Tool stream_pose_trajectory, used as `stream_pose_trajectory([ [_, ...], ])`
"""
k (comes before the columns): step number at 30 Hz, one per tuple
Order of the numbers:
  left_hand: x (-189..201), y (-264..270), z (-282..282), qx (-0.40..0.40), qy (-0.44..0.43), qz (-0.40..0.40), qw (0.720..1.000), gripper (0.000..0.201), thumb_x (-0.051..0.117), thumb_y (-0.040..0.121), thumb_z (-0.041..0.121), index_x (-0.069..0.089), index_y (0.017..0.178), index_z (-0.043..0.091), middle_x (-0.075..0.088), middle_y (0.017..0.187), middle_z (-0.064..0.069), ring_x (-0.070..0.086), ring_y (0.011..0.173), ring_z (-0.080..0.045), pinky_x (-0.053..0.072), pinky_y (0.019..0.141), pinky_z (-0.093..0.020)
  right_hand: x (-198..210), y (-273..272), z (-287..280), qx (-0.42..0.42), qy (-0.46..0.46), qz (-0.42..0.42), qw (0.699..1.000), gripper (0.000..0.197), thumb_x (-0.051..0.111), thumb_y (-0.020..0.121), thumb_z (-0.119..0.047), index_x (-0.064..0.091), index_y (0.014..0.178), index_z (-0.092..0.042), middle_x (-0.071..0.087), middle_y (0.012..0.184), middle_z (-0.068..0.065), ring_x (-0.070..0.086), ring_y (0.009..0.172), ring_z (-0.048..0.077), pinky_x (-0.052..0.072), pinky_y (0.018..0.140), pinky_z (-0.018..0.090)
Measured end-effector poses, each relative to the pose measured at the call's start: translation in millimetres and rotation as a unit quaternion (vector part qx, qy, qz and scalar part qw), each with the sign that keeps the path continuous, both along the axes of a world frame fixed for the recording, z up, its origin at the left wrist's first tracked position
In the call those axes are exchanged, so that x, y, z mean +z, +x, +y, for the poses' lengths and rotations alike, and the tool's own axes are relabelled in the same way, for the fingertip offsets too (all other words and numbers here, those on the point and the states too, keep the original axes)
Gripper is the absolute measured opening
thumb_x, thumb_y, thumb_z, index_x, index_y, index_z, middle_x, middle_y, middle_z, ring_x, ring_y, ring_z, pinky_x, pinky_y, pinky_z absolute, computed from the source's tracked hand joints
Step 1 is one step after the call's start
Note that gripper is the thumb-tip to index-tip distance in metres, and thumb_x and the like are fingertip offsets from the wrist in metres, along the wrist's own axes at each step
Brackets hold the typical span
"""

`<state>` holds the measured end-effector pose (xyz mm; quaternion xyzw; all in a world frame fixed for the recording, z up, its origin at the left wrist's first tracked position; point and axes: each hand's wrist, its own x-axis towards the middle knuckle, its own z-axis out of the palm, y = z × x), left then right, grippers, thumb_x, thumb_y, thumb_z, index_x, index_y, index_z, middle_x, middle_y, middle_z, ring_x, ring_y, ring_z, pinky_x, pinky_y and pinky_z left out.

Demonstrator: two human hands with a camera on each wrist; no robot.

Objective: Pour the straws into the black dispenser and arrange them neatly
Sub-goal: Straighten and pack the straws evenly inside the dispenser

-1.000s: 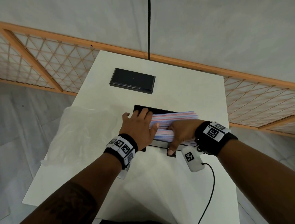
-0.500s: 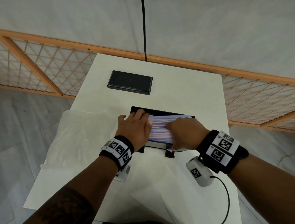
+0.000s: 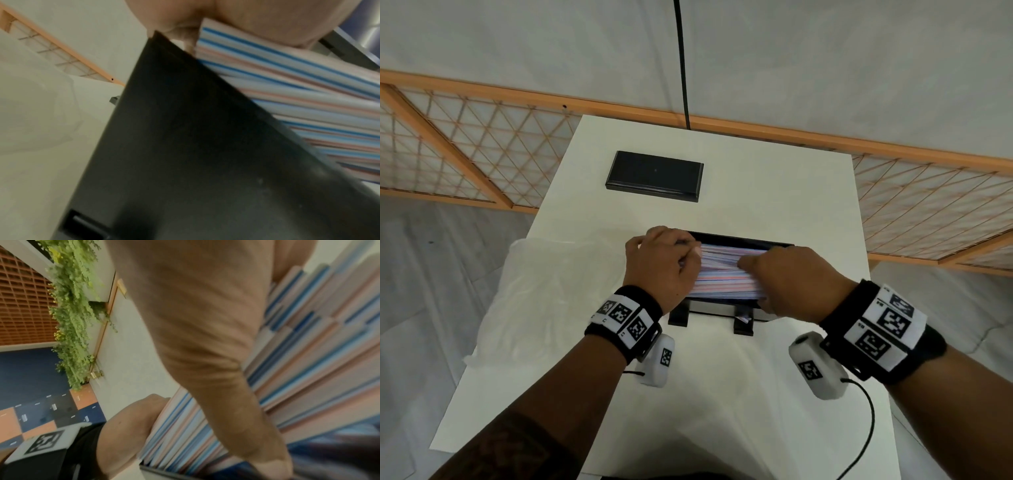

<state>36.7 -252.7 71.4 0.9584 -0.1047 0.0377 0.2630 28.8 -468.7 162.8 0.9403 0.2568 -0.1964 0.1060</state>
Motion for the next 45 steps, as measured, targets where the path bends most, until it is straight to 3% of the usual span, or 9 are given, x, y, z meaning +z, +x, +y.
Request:
stream_pose_trajectory([
  [4, 7, 9, 1, -0.003, -0.040, 0.037, 0.999, 0.053, 0.027, 0.095, 0.050, 0.074, 0.094, 0.027, 0.069, 0.097, 0.016, 0.060, 0.089, -0.006, 0.051, 0.089, -0.042, 0, 8, 1, -0.016, 0.021, -0.005, 1.000, 0.048, 0.070, 0.081, -0.033, 0.052, 0.126, -0.028, 0.063, 0.104, 0.001, 0.047, 0.075, 0.023, 0.036, 0.065, 0.029],
  [8, 1, 20, 7, 0.023, -0.042, 0.044, 0.998, 0.059, 0.026, 0.094, 0.057, 0.073, 0.085, 0.022, 0.069, 0.082, 0.009, 0.062, 0.075, -0.013, 0.053, 0.077, -0.035, -24, 17, 3, -0.048, 0.103, 0.010, 0.993, 0.050, 0.074, 0.073, -0.035, 0.055, 0.119, -0.032, 0.065, 0.098, -0.005, 0.057, 0.083, 0.022, 0.040, 0.066, 0.030],
  [14, -2, 19, 1, 0.042, -0.016, 0.032, 0.998, 0.041, 0.043, 0.100, 0.047, 0.068, 0.077, 0.024, 0.061, 0.073, 0.011, 0.058, 0.069, -0.015, 0.051, 0.068, -0.031, -70, 14, -3, -0.080, 0.225, -0.007, 0.971, 0.047, 0.078, 0.075, -0.040, 0.063, 0.119, -0.029, 0.072, 0.100, -0.003, 0.067, 0.088, 0.024, 0.046, 0.070, 0.029],
  [19, -12, 13, 0, 0.032, -0.038, 0.016, 0.999, 0.029, 0.052, 0.093, 0.044, 0.074, 0.096, 0.026, 0.069, 0.094, 0.008, 0.062, 0.088, -0.015, 0.053, 0.078, -0.036, -85, -4, -14, -0.131, 0.365, -0.026, 0.921, 0.058, 0.088, 0.070, -0.045, 0.066, 0.120, -0.025, 0.072, 0.110, -0.008, 0.068, 0.093, 0.013, 0.055, 0.081, 0.029],
  [25, -15, 9, 3, 0.013, 0.037, -0.026, 0.999, 0.016, 0.061, 0.091, 0.037, 0.074, 0.092, 0.027, 0.064, 0.099, 0.010, 0.059, 0.092, -0.014, 0.051, 0.079, -0.042, -74, -25, -25, -0.163, 0.479, -0.069, 0.860, 0.047, 0.083, 0.076, -0.048, 0.067, 0.113, -0.023, 0.062, 0.113, -0.011, 0.060, 0.104, 0.004, 0.049, 0.089, 0.016],
  [31, -12, -9, -3, 0.033, 0.067, -0.063, 0.995, 0.016, 0.056, 0.093, 0.033, 0.070, 0.095, 0.025, 0.059, 0.115, 0.011, 0.058, 0.102, -0.012, 0.043, 0.092, -0.042, -67, -8, 15, -0.154, 0.353, -0.093, 0.918, 0.061, 0.033, 0.099, -0.056, 0.055, 0.135, -0.012, 0.055, 0.134, 0.003, 0.051, 0.121, 0.021, 0.043, 0.104, 0.033],
  [37, -10, -17, -8, 0.019, 0.108, -0.029, 0.994, 0.027, 0.035, 0.096, 0.033, 0.060, 0.103, 0.026, 0.060, 0.112, 0.011, 0.057, 0.104, -0.010, 0.035, 0.103, -0.047, -88, -14, 35, -0.156, 0.351, -0.175, 0.907, 0.035, 0.049, 0.100, -0.025, 0.055, 0.128, -0.005, 0.056, 0.121, 0.010, 0.054, 0.106, 0.027, 0.049, 0.092, 0.041],
  [41, -4, -17, -6, -0.004, 0.142, 0.004, 0.990, 0.026, 0.029, 0.092, 0.034, 0.053, 0.098, 0.027, 0.059, 0.096, 0.011, 0.056, 0.096, -0.013, 0.034, 0.103, -0.048, -97, -21, 33, -0.171, 0.254, -0.129, 0.943, 0.053, 0.033, 0.101, -0.043, 0.052, 0.140, -0.012, 0.057, 0.134, 0.005, 0.052, 0.121, 0.025, 0.042, 0.104, 0.042],
  [45, -3, -15, -7, -0.021, 0.145, 0.031, 0.989, 0.033, 0.027, 0.092, 0.037, 0.048, 0.116, 0.030, 0.059, 0.099, 0.013, 0.056, 0.098, -0.012, 0.031, 0.105, -0.048, -97, -22, 34, -0.197, 0.181, -0.102, 0.958, 0.065, 0.016, 0.097, -0.053, 0.058, 0.132, -0.017, 0.061, 0.120, 0.003, 0.055, 0.109, 0.027, 0.040, 0.097, 0.044],
])
